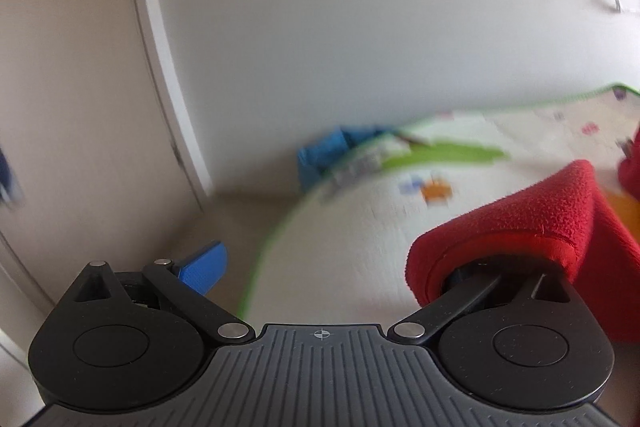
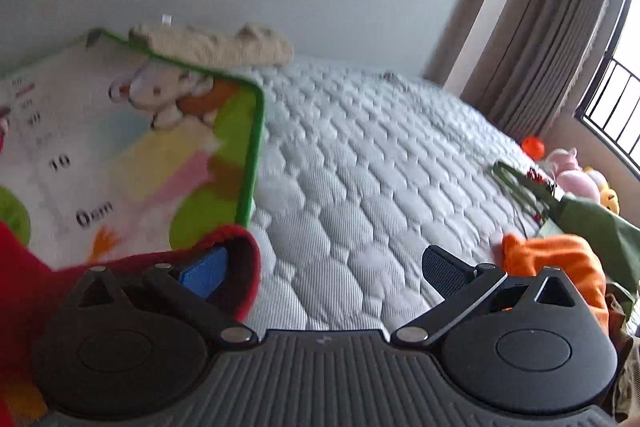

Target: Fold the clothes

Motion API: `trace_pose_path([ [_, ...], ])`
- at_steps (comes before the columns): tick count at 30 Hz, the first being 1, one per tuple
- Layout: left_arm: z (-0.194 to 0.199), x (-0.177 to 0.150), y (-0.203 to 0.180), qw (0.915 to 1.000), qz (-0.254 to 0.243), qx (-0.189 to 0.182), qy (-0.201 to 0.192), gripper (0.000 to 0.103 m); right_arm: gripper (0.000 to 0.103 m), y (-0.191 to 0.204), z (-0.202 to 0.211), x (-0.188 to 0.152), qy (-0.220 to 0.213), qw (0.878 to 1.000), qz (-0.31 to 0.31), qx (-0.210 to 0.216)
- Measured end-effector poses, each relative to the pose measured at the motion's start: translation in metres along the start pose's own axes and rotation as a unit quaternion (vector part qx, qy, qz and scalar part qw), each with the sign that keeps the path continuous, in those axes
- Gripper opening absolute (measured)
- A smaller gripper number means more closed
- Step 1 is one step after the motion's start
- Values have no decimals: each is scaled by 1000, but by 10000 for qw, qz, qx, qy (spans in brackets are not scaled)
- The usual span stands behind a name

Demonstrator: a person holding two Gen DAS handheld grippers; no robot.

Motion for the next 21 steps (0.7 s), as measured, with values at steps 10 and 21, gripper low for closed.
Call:
trace_pose_path([
  [10,-3,-25,56,9911,552,-1088,529,103,103,-3,38,-12,-461,9957,-303,746],
  [21,54,-31,143,9859,760,-1464,-280,103,103,71,62,-42,-843,9812,90,1736],
])
Point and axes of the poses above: each gripper's, at about its wrist camera, not at the fingertips, and z roughly against the way its jaws point, y to its left, x to its top, the point moved 3 cm from there along -z, roughly the way its jaws point, and after that the axes turned 15 degrees about x, right-handed, at the moved point
